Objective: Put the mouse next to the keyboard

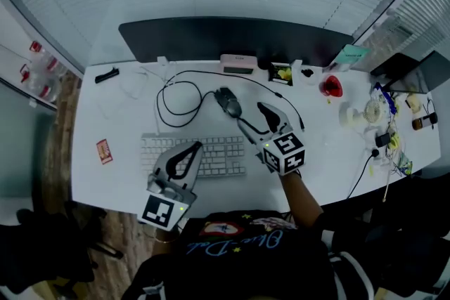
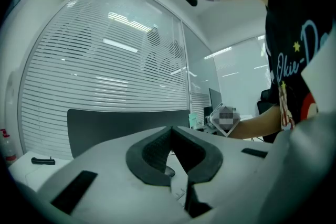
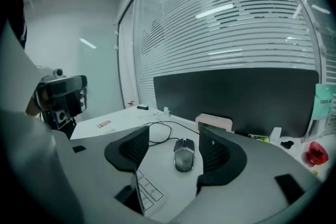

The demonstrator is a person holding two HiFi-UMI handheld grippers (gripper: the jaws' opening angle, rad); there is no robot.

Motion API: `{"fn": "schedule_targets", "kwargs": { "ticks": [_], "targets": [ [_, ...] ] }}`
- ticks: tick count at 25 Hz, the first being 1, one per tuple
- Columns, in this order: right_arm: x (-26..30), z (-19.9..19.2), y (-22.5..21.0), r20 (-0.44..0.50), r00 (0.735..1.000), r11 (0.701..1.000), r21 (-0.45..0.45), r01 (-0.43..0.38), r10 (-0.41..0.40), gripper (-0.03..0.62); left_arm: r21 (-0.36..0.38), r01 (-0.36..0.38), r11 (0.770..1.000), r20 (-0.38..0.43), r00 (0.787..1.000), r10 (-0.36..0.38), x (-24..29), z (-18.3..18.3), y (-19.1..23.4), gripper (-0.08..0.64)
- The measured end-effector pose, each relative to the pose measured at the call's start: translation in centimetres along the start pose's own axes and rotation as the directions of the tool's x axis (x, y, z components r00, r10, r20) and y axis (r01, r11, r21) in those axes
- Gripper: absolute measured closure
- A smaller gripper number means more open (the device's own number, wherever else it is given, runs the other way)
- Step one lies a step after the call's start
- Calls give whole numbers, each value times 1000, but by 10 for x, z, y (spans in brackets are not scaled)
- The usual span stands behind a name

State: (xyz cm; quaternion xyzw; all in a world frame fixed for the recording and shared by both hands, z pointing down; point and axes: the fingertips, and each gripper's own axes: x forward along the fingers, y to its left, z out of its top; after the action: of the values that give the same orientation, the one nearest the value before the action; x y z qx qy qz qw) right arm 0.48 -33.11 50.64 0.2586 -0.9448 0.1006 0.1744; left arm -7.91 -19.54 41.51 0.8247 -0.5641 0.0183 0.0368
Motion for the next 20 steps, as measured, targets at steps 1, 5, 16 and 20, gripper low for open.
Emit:
{"fn": "schedule_targets", "kwargs": {
  "ticks": [1,5,16,20],
  "targets": [
    [8,-4,-1,-14,1000,1000,-1,-5,5,333,-6,-10,1000,-9,1000,10,-1,-2,2,560],
    [40,-22,-7,-78,996,999,-3,-36,36,328,-28,-48,998,-40,998,47,0,-12,15,560],
    [104,-71,-22,-231,971,998,-2,-59,57,316,-77,-99,992,-73,993,94,8,-36,41,560],
    [116,-81,-26,-256,965,998,-13,-64,58,313,-84,-98,992,-88,992,91,9,-43,47,560]
  ]
}}
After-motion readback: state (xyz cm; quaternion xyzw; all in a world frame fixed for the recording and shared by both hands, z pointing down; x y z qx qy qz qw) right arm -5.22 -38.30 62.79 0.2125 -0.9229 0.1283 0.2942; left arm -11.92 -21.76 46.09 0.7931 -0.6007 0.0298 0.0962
